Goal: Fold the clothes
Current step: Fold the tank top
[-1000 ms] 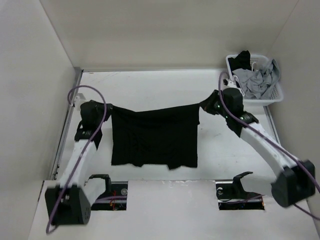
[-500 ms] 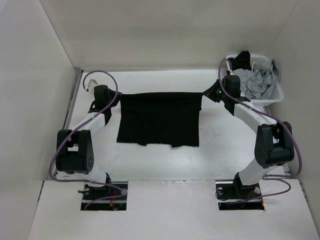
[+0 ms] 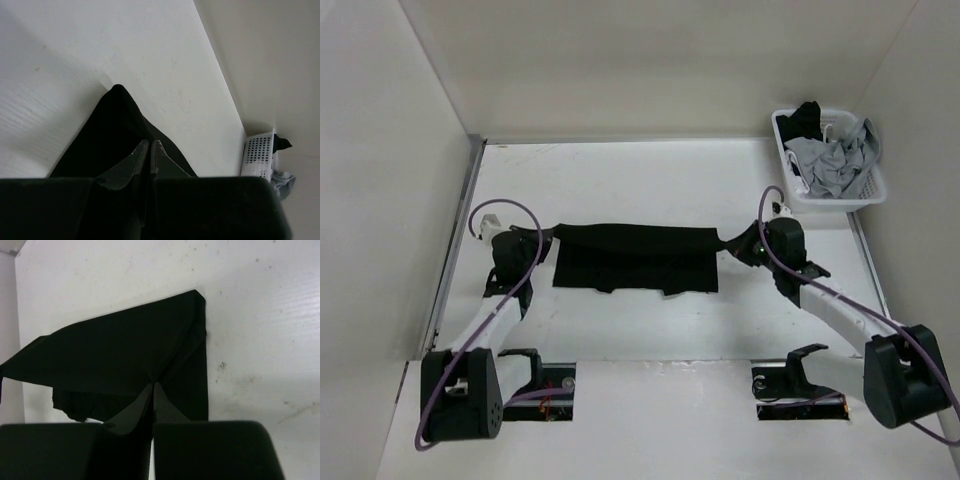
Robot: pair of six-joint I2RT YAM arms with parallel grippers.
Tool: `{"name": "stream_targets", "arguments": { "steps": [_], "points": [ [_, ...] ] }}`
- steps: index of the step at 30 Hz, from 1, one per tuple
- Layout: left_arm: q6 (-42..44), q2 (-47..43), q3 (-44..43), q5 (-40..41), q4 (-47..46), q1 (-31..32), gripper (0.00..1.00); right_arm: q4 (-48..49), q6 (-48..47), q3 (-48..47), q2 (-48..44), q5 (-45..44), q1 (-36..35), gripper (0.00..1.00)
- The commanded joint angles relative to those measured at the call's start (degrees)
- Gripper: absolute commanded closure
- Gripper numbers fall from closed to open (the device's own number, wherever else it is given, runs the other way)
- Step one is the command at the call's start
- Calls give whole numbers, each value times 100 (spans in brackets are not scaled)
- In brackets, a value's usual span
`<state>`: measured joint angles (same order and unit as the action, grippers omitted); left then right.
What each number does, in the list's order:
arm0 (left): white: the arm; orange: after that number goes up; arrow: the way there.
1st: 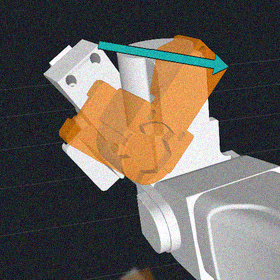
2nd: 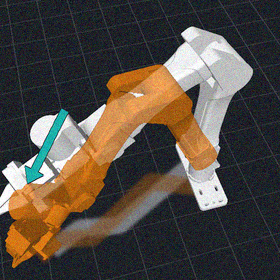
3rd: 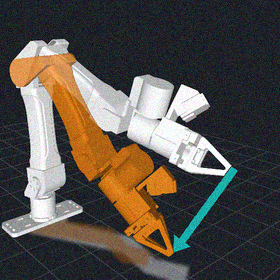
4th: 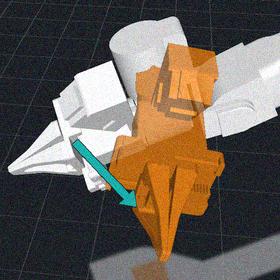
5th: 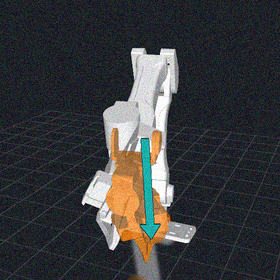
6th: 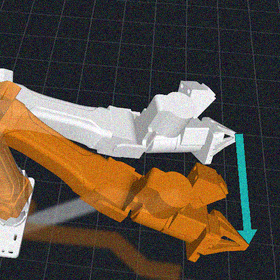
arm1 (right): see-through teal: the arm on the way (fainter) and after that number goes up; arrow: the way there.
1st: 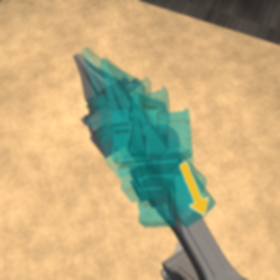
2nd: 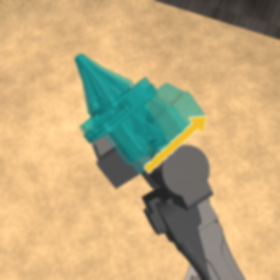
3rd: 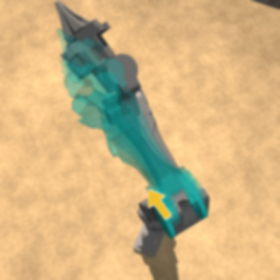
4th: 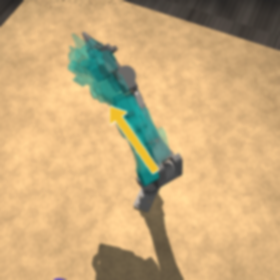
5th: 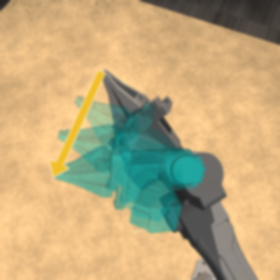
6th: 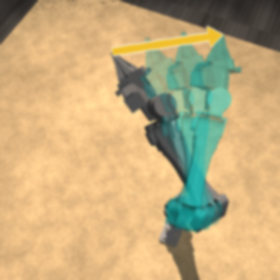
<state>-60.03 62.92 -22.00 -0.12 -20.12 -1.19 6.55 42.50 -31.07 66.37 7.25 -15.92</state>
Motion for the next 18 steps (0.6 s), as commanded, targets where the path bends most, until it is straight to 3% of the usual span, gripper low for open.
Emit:
{"name": "stream_targets", "arguments": {
  "steps": [1,9,18],
  "points": [
    [62,-595,441,-321,-300,-184,99,277,127,390,-422,-285,-187,97],
    [193,-1588,1259,-1015,104,-790,99,-329,530,1313,-1459,-689,-679,98],
    [518,-2477,1901,-1333,886,-1318,96,-277,1190,1771,-1285,-742,-767,97]
  ]
}}
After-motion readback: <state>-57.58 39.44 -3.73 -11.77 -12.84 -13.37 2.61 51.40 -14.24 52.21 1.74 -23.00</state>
